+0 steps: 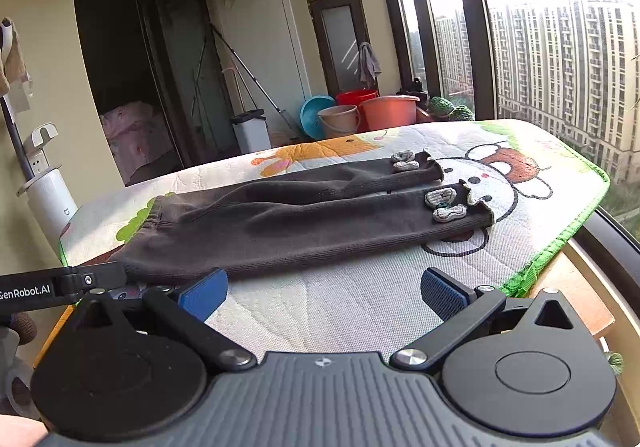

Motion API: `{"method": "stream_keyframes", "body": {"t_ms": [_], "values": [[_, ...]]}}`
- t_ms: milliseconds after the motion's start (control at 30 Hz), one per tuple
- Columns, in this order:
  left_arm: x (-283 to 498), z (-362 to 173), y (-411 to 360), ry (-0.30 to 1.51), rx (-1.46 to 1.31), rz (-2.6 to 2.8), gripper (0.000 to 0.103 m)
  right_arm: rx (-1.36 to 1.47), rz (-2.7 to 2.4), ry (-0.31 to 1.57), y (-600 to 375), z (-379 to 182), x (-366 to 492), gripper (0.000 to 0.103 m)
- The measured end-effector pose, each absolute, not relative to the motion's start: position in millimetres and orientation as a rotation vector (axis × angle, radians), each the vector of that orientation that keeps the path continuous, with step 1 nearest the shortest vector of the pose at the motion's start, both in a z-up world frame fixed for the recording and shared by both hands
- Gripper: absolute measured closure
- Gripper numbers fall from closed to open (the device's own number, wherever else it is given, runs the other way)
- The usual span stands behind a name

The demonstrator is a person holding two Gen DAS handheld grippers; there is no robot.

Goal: Fold clothes

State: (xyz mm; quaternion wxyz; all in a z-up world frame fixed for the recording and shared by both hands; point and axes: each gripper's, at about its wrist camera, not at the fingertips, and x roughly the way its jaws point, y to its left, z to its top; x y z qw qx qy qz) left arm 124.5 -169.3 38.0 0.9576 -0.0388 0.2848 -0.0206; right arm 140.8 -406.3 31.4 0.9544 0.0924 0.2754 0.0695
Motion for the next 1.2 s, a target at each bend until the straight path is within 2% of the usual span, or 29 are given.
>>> {"method": "stream_keyframes", "body": {"t_ms": [267, 467, 1200], "values": [[138, 60, -174, 0.520, -0.091, -0.048, 0.000, 0.147, 0.116, 0.464, -398, 56, 155, 0.000], [135, 38, -183, 0.590, -0.041, -0.026, 0.000, 0.080, 0.140, 0.522, -381, 40, 151, 0.000], [142, 22, -175, 0.696, -0.078, -0.025, 0.000, 0.066, 0.160, 0.606, -376, 23, 156, 0.000]]}}
